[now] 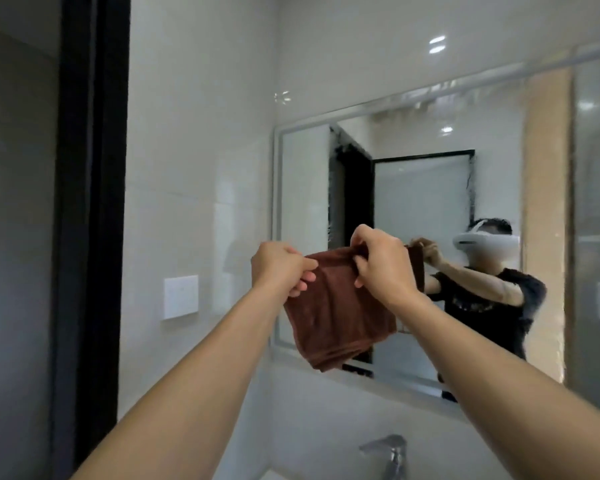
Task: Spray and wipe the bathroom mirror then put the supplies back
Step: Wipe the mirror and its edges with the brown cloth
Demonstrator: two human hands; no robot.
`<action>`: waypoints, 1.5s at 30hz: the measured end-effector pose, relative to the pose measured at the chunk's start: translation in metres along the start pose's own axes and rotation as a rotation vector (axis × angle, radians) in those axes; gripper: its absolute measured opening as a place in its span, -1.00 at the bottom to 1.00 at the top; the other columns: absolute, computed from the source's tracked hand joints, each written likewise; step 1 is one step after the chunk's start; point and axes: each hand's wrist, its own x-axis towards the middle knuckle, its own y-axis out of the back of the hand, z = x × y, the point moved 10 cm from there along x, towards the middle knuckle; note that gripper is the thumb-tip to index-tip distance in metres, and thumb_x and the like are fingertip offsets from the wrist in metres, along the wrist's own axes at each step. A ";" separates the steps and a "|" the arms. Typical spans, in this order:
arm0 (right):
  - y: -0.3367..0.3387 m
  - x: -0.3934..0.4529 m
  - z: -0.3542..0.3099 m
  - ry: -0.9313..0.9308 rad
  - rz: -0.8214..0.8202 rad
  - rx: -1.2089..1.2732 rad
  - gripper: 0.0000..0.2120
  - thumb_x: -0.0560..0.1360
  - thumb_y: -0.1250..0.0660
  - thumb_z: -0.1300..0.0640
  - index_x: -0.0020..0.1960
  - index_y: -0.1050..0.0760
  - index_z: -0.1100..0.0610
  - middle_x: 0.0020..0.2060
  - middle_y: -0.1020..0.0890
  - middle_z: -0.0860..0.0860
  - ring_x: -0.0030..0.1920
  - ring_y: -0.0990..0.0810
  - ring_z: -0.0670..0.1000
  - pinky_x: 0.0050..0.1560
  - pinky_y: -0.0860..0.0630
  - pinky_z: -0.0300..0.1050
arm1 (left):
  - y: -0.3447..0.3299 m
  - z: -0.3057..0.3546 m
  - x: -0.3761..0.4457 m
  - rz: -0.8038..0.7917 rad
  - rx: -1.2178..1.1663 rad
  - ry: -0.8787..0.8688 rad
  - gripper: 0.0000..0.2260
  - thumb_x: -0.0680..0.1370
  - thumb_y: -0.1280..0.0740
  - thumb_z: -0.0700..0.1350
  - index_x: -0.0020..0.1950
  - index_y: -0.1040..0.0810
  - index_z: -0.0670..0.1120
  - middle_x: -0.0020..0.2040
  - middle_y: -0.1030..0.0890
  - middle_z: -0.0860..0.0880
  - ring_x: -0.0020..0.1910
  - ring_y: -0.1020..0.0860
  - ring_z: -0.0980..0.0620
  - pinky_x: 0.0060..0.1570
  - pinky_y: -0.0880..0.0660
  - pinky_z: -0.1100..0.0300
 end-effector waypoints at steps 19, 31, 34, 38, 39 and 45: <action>-0.035 0.092 0.148 -0.329 0.034 -0.343 -0.48 0.50 -0.23 0.32 0.44 -0.32 0.12 0.30 -0.38 0.16 0.18 -0.51 0.23 0.19 -0.46 0.03 | -0.201 0.058 0.156 -0.004 0.113 -0.584 -0.88 0.51 -0.44 -0.04 -0.07 -0.53 -0.01 -0.16 -0.65 -0.06 -0.11 -0.61 -0.14 -0.17 -0.54 0.05; -0.051 0.133 0.166 -0.110 0.285 -0.543 -0.45 0.42 -0.30 0.38 0.38 -0.32 0.13 0.36 -0.26 0.19 0.07 -0.54 0.25 -0.12 -0.56 -0.04 | -0.247 0.079 0.185 0.033 0.153 -1.044 -0.63 0.51 -0.45 -0.14 0.26 -0.42 -0.11 -0.03 -0.59 -0.09 -0.05 -0.55 -0.09 -0.04 -0.55 -0.01; -0.075 0.112 0.178 -0.025 0.290 -0.686 -0.52 0.47 -0.32 0.28 0.38 -0.40 0.18 0.35 -0.38 0.22 0.16 -0.47 0.23 0.14 -0.55 0.11 | -0.263 0.056 0.168 0.112 0.333 -1.199 -0.66 0.55 -0.37 -0.07 0.30 -0.48 -0.10 0.25 -0.51 -0.13 0.25 -0.47 -0.12 0.26 -0.46 -0.05; -0.094 0.109 0.187 -0.058 0.315 -0.772 -0.45 0.51 -0.32 0.15 0.50 -0.35 0.14 0.43 -0.39 0.23 0.39 -0.37 0.24 0.43 -0.36 0.16 | -0.281 0.033 0.169 0.076 0.463 -1.223 -0.47 0.63 -0.19 0.04 0.57 -0.24 -0.10 0.57 -0.25 -0.15 0.59 -0.16 -0.11 0.57 -0.09 -0.10; -0.095 0.110 0.186 -0.068 0.319 -0.777 -0.43 0.50 -0.31 0.14 0.51 -0.34 0.14 0.44 -0.38 0.22 0.42 -0.35 0.24 0.45 -0.34 0.16 | -0.283 0.032 0.171 0.070 0.487 -1.233 -0.45 0.64 -0.15 0.06 0.60 -0.18 -0.10 0.60 -0.19 -0.14 0.61 -0.10 -0.10 0.58 -0.05 -0.10; -0.093 0.129 0.177 -0.148 0.380 -0.720 -0.33 0.40 -0.23 0.19 0.53 -0.30 0.13 0.44 -0.35 0.25 0.40 -0.29 0.28 0.43 -0.32 0.25 | -0.266 0.043 0.178 0.044 0.463 -1.312 -0.51 0.63 -0.07 0.00 0.55 -0.34 -0.10 0.56 -0.33 -0.07 0.57 -0.24 -0.01 0.57 -0.11 -0.04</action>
